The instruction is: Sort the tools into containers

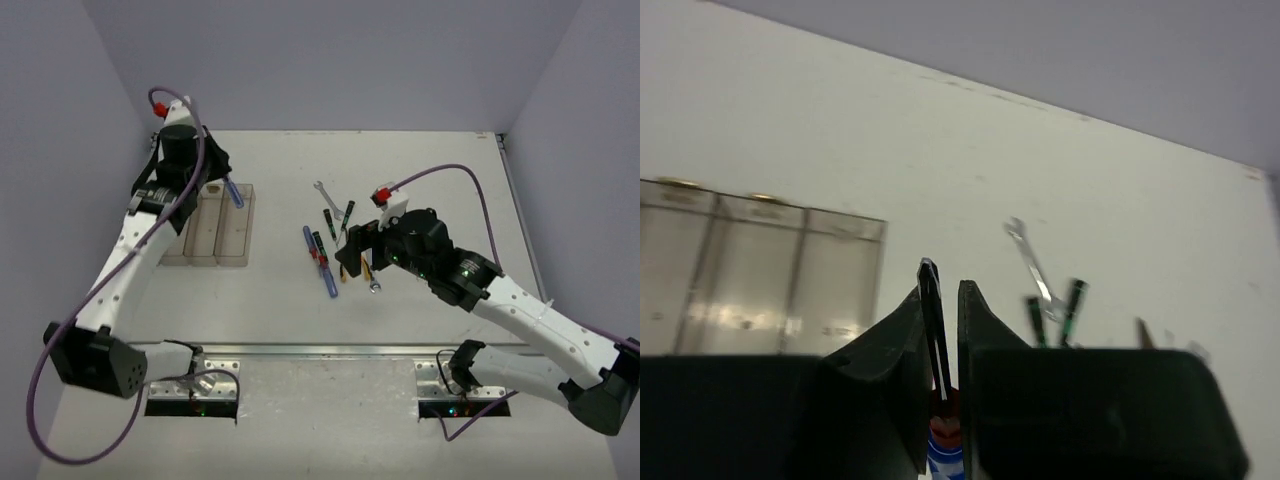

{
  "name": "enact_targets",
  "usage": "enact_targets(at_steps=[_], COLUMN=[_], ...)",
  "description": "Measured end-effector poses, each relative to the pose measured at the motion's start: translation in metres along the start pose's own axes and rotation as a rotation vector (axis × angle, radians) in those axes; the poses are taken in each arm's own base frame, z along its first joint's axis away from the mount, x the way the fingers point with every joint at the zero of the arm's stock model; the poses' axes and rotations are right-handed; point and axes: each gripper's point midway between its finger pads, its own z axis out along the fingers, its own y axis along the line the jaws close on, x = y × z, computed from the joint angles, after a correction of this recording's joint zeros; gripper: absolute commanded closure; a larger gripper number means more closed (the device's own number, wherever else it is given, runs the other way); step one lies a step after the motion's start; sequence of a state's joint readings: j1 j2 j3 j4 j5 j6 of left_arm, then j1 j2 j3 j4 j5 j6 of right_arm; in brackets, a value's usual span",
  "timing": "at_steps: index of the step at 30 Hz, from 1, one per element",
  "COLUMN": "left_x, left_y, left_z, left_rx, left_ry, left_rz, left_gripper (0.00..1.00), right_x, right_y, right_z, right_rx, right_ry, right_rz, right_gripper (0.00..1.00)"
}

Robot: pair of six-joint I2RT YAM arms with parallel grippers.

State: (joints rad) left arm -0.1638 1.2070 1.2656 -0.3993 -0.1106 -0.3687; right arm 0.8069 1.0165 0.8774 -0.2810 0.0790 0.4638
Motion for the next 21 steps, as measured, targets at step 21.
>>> enact_targets(at_steps=[21], left_x=[0.011], left_y=[0.282], left_z=[0.088], left_rx=[-1.086], left_ry=[0.044], left_rz=[0.659], left_gripper=[1.0], right_x=[0.074], right_y=[-0.059], right_z=[-0.009], right_rx=[0.158], right_ry=[0.125], right_rz=[-0.014], right_gripper=[0.01])
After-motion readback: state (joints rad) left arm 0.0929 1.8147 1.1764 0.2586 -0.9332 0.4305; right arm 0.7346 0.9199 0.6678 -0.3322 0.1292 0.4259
